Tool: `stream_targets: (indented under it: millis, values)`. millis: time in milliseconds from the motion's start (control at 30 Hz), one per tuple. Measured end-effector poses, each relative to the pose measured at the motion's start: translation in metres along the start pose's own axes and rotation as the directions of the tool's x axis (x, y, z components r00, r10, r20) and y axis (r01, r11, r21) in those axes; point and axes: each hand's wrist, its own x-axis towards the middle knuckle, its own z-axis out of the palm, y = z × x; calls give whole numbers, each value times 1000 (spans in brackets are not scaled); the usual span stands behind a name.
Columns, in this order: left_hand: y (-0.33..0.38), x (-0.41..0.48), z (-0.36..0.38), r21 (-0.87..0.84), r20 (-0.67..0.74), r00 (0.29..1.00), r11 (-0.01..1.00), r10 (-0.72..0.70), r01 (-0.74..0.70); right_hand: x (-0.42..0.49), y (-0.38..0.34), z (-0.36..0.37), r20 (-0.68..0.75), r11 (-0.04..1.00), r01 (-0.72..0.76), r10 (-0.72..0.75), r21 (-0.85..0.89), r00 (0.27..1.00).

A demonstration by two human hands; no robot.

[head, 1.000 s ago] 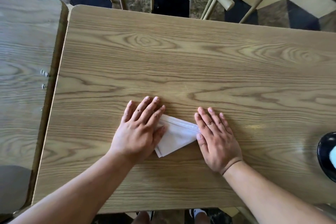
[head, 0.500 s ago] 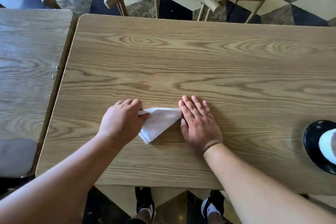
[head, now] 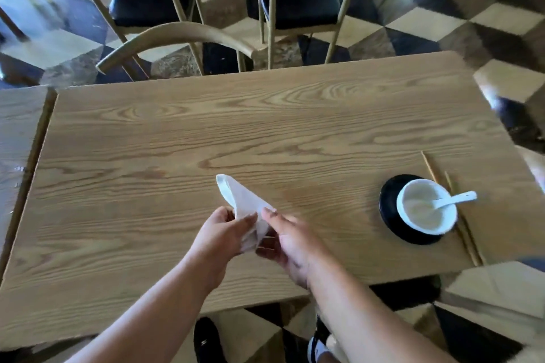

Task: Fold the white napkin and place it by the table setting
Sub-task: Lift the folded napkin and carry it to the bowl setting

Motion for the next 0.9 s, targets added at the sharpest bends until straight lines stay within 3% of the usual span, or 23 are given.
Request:
stream_targets:
  millis: [200, 333, 467, 600, 700, 900]
  values:
    - [17, -1, 68, 71, 173, 984, 996, 38, -51, -4, -32, -52, -195, 988, 135, -119, 73, 974]
    - [35, 5, 102, 19, 256, 964, 998, -66, 63, -15, -47, -90, -243, 974, 225, -221, -9, 945]
    - [53, 18, 131, -98, 226, 972, 992, -60, 84, -34, -61, -118, -228, 957, 291, -287, -18, 930]
    - [71, 28, 162, -114, 188, 980, 993, 60, -39, -54, -74, -150, -228, 948, 313, -293, 54, 928]
    - [85, 27, 192, -95, 227, 967, 990, 119, -100, -72, -84, -172, -114, 936, 305, -288, 176, 951]
    - [111, 21, 262, -13, 289, 940, 982, 183, -187, -104, -102, -223, -153, 951, 309, -305, 4, 940]
